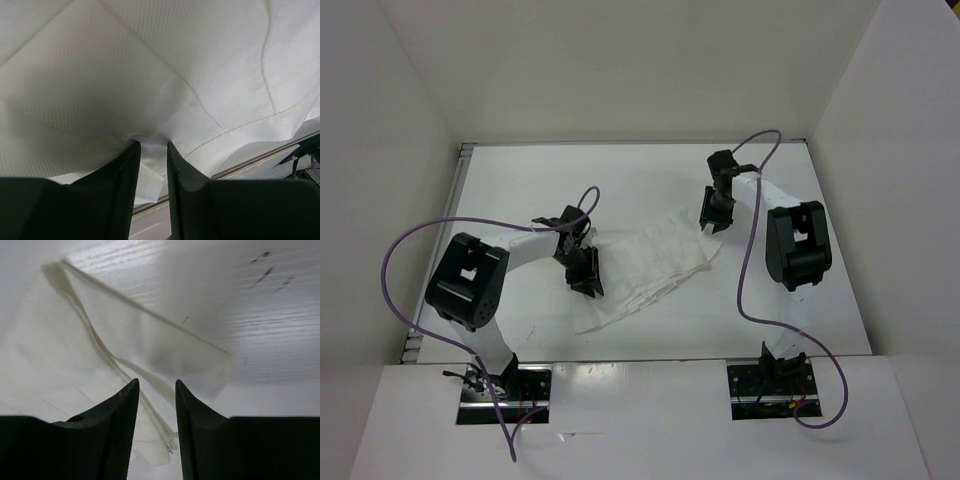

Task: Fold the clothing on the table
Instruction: Fold the skirt

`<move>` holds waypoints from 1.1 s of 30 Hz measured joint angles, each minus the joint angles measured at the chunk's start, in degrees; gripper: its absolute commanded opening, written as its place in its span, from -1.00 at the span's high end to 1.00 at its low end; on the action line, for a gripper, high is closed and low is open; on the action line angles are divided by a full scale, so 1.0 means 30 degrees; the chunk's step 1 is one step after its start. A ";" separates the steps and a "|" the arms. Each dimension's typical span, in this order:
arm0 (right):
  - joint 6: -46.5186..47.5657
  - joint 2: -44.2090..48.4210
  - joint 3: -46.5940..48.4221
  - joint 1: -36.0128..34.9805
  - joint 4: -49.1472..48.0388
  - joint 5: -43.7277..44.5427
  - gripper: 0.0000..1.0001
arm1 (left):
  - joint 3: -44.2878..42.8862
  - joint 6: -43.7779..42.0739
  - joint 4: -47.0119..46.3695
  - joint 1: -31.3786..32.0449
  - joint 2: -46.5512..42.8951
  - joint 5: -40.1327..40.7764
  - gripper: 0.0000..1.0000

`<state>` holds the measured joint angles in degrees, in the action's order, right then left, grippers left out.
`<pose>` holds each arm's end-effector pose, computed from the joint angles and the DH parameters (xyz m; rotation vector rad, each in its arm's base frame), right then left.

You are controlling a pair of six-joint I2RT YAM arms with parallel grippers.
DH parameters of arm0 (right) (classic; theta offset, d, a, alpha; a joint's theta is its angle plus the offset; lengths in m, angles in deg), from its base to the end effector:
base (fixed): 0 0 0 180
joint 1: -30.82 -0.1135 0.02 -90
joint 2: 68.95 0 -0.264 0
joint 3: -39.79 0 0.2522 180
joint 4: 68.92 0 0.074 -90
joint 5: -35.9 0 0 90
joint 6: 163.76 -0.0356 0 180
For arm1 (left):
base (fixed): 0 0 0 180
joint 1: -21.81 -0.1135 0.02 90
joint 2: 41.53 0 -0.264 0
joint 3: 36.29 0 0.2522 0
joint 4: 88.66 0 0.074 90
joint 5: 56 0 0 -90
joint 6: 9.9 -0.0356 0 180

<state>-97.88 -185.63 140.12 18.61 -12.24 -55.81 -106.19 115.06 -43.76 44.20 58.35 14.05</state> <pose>0.4030 0.0883 0.1736 0.2908 2.8495 0.1738 0.2837 -0.1300 0.1438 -0.2595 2.9972 -0.6556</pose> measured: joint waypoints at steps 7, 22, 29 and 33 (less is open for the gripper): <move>-0.0058 0.3096 0.0182 -0.0066 -0.0029 0.1581 0.15 | -0.1348 -0.0153 0.2215 0.0175 -0.1370 0.1668 -0.06; 0.0015 0.0488 -0.1880 -0.0146 -0.1479 -0.1501 0.25 | -0.4233 -0.0430 0.0277 0.0175 -0.0117 0.0437 -0.12; -0.0823 0.3883 -0.7089 -0.0554 -0.1574 -0.3898 0.27 | -0.6003 0.0000 0.0109 -0.0095 0.4146 -0.0357 -0.12; -0.1260 0.5304 -0.8378 -0.1056 -0.1246 -0.4597 0.10 | -0.8561 -0.0117 0.0306 -0.0532 0.5836 -0.0605 -0.10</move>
<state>-101.66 -169.72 114.98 15.44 -15.98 -69.61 -131.87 114.71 -42.85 42.60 75.86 12.24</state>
